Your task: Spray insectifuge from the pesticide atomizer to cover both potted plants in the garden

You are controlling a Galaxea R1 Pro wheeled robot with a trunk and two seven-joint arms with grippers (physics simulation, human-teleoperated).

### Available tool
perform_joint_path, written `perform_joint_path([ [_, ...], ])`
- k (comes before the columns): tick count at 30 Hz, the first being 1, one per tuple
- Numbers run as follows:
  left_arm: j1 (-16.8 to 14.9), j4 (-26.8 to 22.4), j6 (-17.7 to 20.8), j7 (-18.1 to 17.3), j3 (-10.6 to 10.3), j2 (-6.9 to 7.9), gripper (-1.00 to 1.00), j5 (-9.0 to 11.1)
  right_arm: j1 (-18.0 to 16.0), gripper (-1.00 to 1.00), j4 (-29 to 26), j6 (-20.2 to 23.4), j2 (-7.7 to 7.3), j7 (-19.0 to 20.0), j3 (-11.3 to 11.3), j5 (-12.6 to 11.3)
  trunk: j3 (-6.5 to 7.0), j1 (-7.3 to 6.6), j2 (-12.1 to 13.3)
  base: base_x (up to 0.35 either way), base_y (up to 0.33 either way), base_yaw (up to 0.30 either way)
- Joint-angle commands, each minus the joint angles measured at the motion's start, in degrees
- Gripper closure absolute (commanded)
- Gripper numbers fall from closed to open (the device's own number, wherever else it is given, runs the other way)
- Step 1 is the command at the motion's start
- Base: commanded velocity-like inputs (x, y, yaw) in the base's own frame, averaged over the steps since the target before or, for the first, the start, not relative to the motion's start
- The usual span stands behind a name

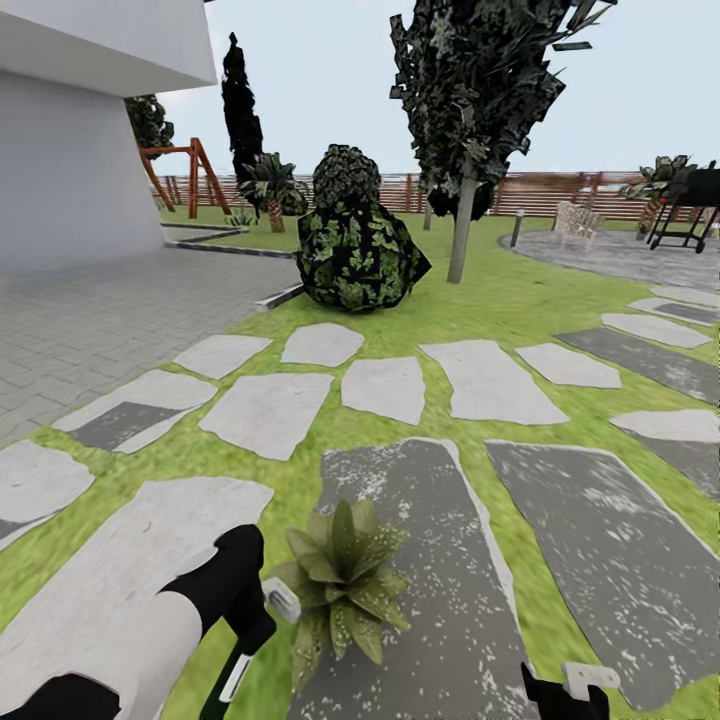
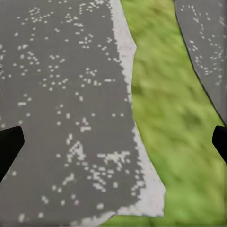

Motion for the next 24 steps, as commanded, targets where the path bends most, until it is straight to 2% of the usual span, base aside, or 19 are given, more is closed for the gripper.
perform_joint_path([
  [1, -0.03, -0.15, 0.36, -0.61, -0.05, 0.08, 1.00, -0.48, -0.05, -1.00, 0.04, -0.20, 0.02, 0.42, -0.49, 0.31, -0.05, -0.01, -0.02, 0.000, 0.007, -0.035],
  [8, -0.08, -0.25, 0.36, 0.42, -0.15, -0.11, 1.00, -0.46, -0.05, -1.00, 0.04, -0.20, 0.01, 0.50, -0.46, 0.45, -0.05, -0.01, -0.02, -0.154, 0.190, -0.003],
  [14, -0.10, -0.25, 0.53, 0.62, -0.13, -0.35, 1.00, -0.45, -0.05, -1.00, 0.04, -0.20, 0.05, 0.45, -0.47, 0.37, -0.05, -0.01, -0.02, 0.041, 0.299, -0.011],
  [18, -0.10, -0.25, 0.50, 0.62, -0.18, -0.47, 1.00, -0.45, -0.05, -1.00, 0.04, -0.20, 0.06, 0.41, -0.46, 0.36, -0.05, -0.01, -0.02, 0.073, 0.231, -0.227],
  [24, -0.10, -0.25, 0.44, 0.62, -0.18, -0.39, 1.00, -0.45, -0.05, -1.00, 0.04, -0.20, 0.06, 0.41, -0.46, 0.36, -0.05, -0.01, -0.02, 0.006, 0.025, -0.292],
])
